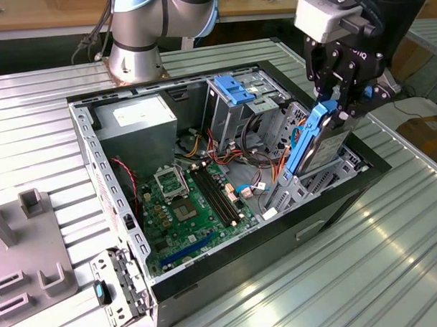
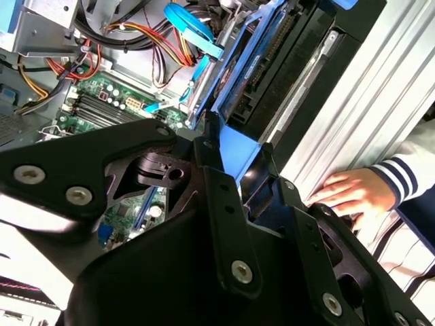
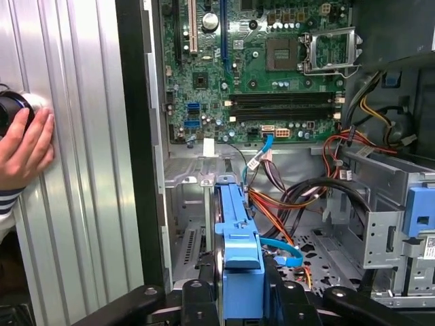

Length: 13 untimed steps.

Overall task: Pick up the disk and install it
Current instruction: 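Insert the disk into the insertion slot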

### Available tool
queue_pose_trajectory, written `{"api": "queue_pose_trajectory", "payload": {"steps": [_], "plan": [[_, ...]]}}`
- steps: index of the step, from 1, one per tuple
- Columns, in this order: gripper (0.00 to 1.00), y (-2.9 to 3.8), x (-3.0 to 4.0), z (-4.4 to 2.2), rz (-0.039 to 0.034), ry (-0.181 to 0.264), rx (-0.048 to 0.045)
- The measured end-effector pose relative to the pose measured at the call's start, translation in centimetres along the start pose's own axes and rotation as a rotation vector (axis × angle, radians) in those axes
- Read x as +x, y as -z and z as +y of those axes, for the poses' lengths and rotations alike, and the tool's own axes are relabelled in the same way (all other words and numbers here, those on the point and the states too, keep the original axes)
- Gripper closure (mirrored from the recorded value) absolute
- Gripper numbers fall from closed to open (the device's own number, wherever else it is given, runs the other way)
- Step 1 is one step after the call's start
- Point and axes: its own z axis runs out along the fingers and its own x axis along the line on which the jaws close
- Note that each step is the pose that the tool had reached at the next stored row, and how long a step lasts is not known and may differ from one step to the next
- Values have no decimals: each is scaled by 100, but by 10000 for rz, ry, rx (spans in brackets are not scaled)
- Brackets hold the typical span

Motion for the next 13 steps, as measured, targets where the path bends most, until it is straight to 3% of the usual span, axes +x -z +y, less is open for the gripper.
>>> {"api": "queue_pose_trajectory", "payload": {"steps": [3, 6, 9, 13], "plan": [[64, -95, -1, 19, -1, 0, 0], [64, -102, -1, 20, 0, 0, 0], [64, -215, -2, 43, 1, 0, 0], [64, -253, -2, 51, 1, 0, 0]]}}
